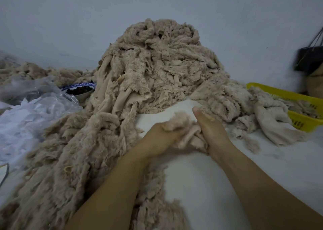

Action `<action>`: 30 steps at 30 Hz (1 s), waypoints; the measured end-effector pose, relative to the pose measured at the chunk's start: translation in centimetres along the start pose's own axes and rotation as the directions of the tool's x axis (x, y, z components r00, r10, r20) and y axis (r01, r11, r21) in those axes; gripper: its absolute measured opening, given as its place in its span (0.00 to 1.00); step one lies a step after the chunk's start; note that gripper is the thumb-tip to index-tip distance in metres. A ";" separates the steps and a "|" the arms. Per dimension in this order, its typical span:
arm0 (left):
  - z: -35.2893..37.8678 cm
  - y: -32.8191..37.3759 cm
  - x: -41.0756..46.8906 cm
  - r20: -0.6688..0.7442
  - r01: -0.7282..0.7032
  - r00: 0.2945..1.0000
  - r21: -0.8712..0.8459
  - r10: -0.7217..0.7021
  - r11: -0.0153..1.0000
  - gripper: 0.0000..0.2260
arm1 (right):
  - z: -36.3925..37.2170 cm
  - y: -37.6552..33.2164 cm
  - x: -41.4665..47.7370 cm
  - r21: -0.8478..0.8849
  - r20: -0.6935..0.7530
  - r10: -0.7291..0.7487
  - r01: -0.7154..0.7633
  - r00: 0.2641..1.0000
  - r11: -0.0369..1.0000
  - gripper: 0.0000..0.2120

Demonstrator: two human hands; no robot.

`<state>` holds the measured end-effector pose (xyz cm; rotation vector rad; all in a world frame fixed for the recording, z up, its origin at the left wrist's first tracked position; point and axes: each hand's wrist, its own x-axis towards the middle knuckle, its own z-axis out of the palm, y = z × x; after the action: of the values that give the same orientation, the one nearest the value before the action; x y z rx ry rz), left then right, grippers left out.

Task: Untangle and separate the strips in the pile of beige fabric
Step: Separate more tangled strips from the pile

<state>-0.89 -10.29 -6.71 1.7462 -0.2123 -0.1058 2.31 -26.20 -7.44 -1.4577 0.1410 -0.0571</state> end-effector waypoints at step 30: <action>-4.3 -0.5 1.1 -0.689 0.024 0.654 0.433 0.313 0.901 0.12 | -0.2 0.2 1.1 0.419 0.059 -0.007 -0.019 0.998 0.908 0.21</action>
<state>1.08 -6.28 -6.39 2.0296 0.2610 0.8470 3.37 -26.48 -7.70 -1.0261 0.0783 -0.0363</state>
